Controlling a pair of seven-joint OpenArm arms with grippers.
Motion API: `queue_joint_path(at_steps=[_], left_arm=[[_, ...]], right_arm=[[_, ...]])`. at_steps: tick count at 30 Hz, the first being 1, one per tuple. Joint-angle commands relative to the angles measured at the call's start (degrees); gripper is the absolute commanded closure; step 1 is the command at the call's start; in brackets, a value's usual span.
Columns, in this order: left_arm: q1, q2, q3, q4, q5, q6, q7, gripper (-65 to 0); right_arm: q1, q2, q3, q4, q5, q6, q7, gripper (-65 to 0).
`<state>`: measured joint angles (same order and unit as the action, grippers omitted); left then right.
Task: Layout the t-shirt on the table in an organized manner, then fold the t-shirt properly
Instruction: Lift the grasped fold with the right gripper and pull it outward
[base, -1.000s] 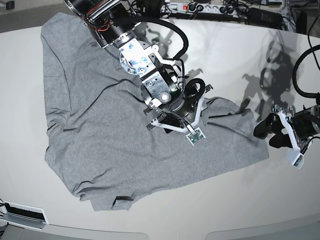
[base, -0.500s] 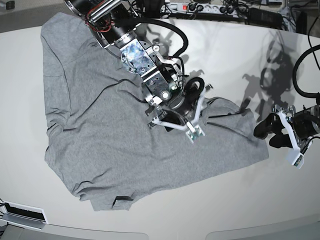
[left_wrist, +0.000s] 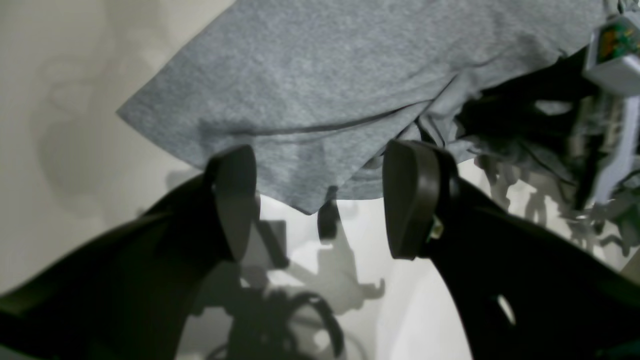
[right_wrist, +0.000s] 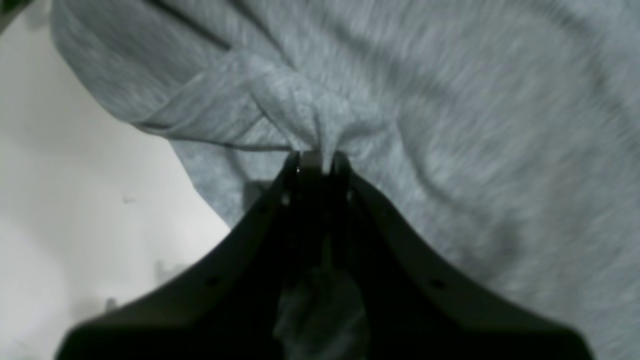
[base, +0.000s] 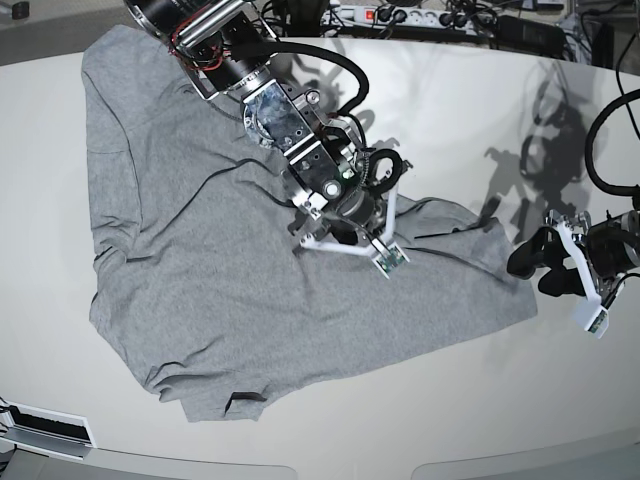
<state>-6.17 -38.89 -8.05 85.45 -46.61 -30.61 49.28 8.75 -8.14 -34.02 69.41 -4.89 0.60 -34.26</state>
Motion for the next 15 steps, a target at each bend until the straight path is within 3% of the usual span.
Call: queue_joint_path(at_steps=[1, 8, 12, 15], left_arm=[[-0.98, -1.09, -0.7, 0.79, -1.03, -0.17, -1.27, -40.7], [-0.98, -1.09, -0.7, 0.79, -1.03, -0.17, -1.25, -40.7], [-0.98, -1.09, -0.7, 0.79, -1.07, -0.17, -1.29, -40.7], [-0.98, -1.07, -0.7, 0.79, -1.09, -0.17, -1.29, -40.7]], right_arm=[[1.42, -0.86, 0.0, 3.1, -0.11, 0.61, 0.72, 0.0], [1.42, -0.86, -0.11, 15.43, 2.21, 5.84, -9.88, 0.0], [1.4, -0.86, -0.11, 16.79, 11.41, 14.27, -18.01, 0.0], [1.27, -0.86, -0.11, 16.79, 22.51, 23.34, -24.85, 0.0]])
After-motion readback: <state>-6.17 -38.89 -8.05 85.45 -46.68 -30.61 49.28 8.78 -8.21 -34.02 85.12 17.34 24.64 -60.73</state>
